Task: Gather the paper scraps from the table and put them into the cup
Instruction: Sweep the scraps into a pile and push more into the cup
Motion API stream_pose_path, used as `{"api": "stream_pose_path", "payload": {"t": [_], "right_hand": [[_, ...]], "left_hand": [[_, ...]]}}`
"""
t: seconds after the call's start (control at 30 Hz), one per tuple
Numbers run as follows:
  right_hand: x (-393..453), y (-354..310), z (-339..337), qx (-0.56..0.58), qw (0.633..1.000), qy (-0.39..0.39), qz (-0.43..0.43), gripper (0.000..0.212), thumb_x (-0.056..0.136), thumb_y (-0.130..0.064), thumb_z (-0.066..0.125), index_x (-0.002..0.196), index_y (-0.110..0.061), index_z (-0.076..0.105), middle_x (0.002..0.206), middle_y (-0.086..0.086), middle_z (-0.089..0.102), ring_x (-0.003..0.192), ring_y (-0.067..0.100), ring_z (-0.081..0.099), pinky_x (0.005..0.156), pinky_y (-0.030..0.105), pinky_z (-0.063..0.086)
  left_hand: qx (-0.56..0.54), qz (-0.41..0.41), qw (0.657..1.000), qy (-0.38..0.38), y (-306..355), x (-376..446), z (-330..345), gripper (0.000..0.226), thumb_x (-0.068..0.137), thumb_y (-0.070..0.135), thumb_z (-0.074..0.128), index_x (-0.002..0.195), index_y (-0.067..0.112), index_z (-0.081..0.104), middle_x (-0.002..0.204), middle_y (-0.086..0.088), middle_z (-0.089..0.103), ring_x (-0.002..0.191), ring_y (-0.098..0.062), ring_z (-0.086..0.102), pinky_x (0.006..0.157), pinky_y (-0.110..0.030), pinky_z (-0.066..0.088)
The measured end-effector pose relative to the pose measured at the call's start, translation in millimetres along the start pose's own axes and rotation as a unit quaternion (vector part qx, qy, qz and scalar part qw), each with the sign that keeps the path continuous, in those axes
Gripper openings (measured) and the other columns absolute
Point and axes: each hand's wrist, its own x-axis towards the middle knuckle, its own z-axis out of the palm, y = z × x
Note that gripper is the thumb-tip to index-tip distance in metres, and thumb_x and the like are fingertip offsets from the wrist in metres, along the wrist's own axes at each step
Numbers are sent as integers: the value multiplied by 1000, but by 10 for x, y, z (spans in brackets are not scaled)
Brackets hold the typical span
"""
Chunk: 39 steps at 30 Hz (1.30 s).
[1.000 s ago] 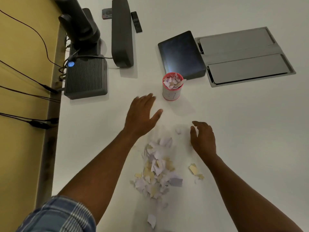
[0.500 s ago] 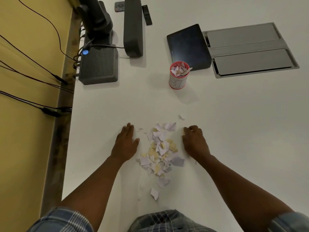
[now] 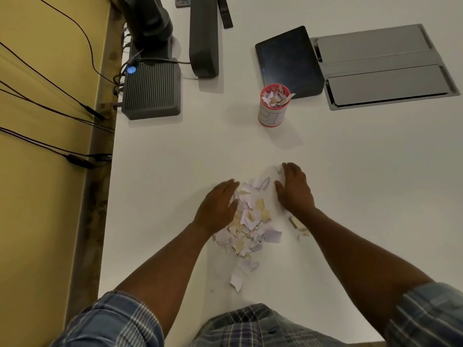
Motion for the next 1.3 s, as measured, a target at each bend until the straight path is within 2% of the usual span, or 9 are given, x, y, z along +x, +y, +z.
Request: {"api": "stream_pose_path", "payload": {"t": [0.13, 0.3, 0.53, 0.63, 0.73, 0.83, 0.93, 1.13, 1.3], "right_hand": [[181, -62, 46, -14, 997, -66, -22, 62, 96, -36, 44, 149, -13, 20, 157, 7, 21, 145, 22, 17, 116, 38, 20], [44, -289, 216, -44, 984, -129, -118, 57, 100, -38, 34, 149, -13, 21, 159, 6, 18, 146, 20, 13, 119, 36, 16], [-454, -253, 353, -94, 952, -151, -249, 49, 102, -36, 31, 146, -15, 35, 154, 5, 31, 144, 19, 24, 118, 34, 21], [-618, -177, 293, -72, 951, -141, -264, 43, 100, -33, 39, 139, -17, 46, 147, 3, 44, 136, 18, 39, 112, 34, 33], [-776, -44, 171, -15, 976, -69, -207, 37, 97, -33, 45, 131, -19, 55, 139, 0, 53, 127, 18, 49, 103, 33, 42], [-903, 248, 21, 7, 998, 49, -41, 38, 94, -30, 52, 128, -13, 55, 133, 7, 55, 124, 27, 47, 100, 35, 40], [-1047, 541, -116, 12, 991, 66, 119, 41, 94, -28, 50, 130, -10, 49, 136, 12, 45, 126, 31, 38, 99, 43, 39], [-1282, 512, -49, -11, 996, -1, 87, 36, 93, -12, 41, 127, -9, 53, 131, 11, 46, 124, 30, 38, 98, 43, 42], [-1435, 71, 146, -1, 999, -45, 19, 41, 92, -3, 39, 131, -1, 49, 132, 21, 48, 119, 37, 45, 100, 40, 40]], "left_hand": [[40, -57, 997, -37, -84, 113, -62, 56, 95, 27, 47, 146, 13, 28, 155, -10, 24, 144, -25, 20, 117, -41, 24], [93, -106, 988, -57, -46, 158, 41, 57, 97, 32, 38, 147, 11, 22, 158, -13, 9, 146, -31, 5, 120, -42, 15], [-4, -15, 994, -104, 37, -167, 149, 53, 100, 27, 35, 147, 10, 20, 159, -5, 12, 147, -17, 5, 119, -27, 10], [-25, 5, 991, -128, 19, -359, 138, 52, 100, 26, 36, 148, 16, 21, 157, 2, 20, 145, -8, 12, 116, -20, 13], [-80, -31, 992, -91, -23, -606, 63, 53, 96, 32, 45, 146, 27, 27, 153, 9, 31, 139, -2, 28, 113, -19, 25], [-95, -88, 992, -5, -153, -925, -16, 52, 94, 33, 50, 143, 27, 33, 149, 11, 36, 134, 3, 32, 109, -11, 25], [-49, -175, 983, 31, -347, -1300, -57, 51, 94, 27, 52, 142, 18, 38, 148, 1, 39, 136, -9, 34, 109, -17, 23], [33, -283, 958, 25, -404, -1806, -88, 45, 90, 24, 57, 132, 8, 49, 133, -10, 45, 122, -28, 43, 97, -37, 43], [-1, -407, 912, -46, -62, -1783, -5, 42, 85, 18, 55, 124, 8, 41, 127, -16, 37, 110, -33, 48, 88, -38, 46]]}}
